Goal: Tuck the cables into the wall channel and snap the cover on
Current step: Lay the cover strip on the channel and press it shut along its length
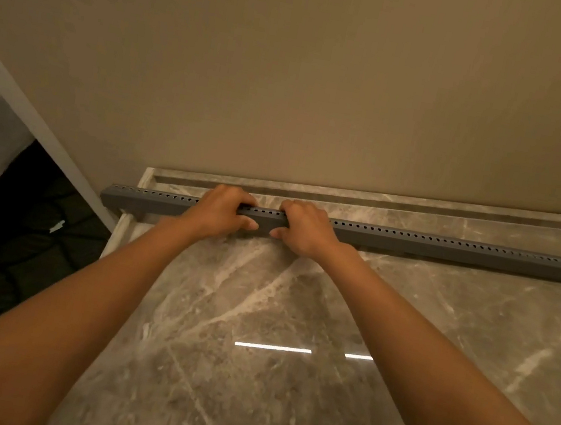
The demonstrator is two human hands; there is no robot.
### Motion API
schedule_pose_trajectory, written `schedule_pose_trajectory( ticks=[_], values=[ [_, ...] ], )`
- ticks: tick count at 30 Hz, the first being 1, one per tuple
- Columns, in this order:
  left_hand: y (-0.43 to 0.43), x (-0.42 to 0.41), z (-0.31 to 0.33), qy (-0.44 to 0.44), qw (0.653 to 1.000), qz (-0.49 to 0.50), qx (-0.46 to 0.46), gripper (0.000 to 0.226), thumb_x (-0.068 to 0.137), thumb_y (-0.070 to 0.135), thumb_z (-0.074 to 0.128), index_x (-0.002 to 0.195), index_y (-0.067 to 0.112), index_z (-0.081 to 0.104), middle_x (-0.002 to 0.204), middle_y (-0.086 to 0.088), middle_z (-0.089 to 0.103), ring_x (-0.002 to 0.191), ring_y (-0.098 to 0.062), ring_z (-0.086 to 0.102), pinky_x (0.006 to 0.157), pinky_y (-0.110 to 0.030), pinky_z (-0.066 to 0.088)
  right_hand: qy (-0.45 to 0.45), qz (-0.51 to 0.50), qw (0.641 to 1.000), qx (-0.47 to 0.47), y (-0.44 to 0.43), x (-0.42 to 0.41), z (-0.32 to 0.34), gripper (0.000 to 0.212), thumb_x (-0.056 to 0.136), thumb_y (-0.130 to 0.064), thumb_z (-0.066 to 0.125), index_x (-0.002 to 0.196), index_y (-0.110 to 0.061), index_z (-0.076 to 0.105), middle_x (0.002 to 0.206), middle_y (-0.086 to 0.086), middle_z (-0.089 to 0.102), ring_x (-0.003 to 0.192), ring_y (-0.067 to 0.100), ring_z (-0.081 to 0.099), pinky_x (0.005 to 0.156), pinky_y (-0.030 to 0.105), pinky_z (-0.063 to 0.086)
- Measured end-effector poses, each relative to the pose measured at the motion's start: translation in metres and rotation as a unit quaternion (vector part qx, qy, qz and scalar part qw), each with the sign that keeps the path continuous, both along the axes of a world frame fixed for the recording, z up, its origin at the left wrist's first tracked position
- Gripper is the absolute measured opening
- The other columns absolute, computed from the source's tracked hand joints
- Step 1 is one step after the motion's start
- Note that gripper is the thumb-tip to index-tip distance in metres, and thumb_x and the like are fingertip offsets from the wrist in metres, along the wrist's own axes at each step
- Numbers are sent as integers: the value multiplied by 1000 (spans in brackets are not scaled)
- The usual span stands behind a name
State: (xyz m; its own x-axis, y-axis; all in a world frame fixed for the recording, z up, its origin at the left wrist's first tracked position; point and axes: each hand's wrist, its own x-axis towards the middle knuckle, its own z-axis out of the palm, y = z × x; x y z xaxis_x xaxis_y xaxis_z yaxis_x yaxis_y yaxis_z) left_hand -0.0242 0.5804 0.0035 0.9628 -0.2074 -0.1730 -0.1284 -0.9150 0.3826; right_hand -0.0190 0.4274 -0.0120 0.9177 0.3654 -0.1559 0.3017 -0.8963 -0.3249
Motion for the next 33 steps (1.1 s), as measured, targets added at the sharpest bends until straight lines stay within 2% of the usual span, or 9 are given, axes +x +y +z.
schedule_pose_trajectory(
  ticks=[3,8,11,14,17,21,27,31,33],
  values=[
    [19,3,6,27,999,-4,-27,31,83,13,69,113,6,67,110,-14,69,101,-27,62,84,-33,46,26,-5,1000,4,13,1,2,31,90,-28,58,114,-8,55,121,12,61,114,32,54,95,41,39],
    [71,7,9,57,998,17,-22,35,80,17,72,114,7,67,108,-14,70,88,-19,57,76,-29,42,35,-17,999,16,51,0,1,30,92,-30,57,114,-9,55,121,11,62,114,32,54,98,42,36],
    [89,8,2,38,999,6,1,35,83,21,69,116,10,66,109,-12,69,87,-15,54,75,-27,40,44,-26,998,37,79,-1,2,30,91,-30,56,112,-8,56,119,13,63,114,32,54,101,43,34],
    [88,5,-3,5,1000,-2,16,28,85,23,66,110,12,68,102,-13,70,83,-20,56,70,-29,40,37,-44,997,51,93,-3,2,29,91,-29,57,111,-9,58,117,14,64,113,33,54,102,43,33],
    [87,3,-5,-27,998,-19,44,27,86,26,63,108,13,67,103,-14,69,95,-29,61,76,-34,45,19,-63,997,50,96,-4,2,29,90,-29,58,112,-10,58,117,13,65,114,32,54,101,42,34],
    [85,0,-7,-58,996,-20,69,27,87,27,61,109,10,66,111,-15,66,105,-32,59,82,-37,47,-1,-66,997,44,98,-5,-2,30,90,-28,59,114,-11,57,120,11,64,116,31,53,100,40,34],
    [86,0,-7,-74,994,-37,76,26,87,28,61,103,9,68,105,-16,67,99,-34,60,75,-36,45,-12,-65,997,45,98,-4,-2,27,88,-28,61,109,-11,61,115,11,67,112,32,56,99,41,35],
    [100,9,-3,-1,999,-50,-9,24,85,24,65,106,12,69,100,-14,70,85,-23,59,65,-30,39,5,-71,996,56,97,-4,1,25,87,-29,62,106,-12,63,110,10,69,109,31,58,99,41,34],
    [116,15,3,45,997,-56,-41,30,83,19,68,111,9,68,107,-14,68,88,-18,56,76,-32,45,-5,-73,996,40,99,-5,1,27,87,-31,62,108,-14,63,110,10,69,110,30,58,102,42,33]
  ],
)
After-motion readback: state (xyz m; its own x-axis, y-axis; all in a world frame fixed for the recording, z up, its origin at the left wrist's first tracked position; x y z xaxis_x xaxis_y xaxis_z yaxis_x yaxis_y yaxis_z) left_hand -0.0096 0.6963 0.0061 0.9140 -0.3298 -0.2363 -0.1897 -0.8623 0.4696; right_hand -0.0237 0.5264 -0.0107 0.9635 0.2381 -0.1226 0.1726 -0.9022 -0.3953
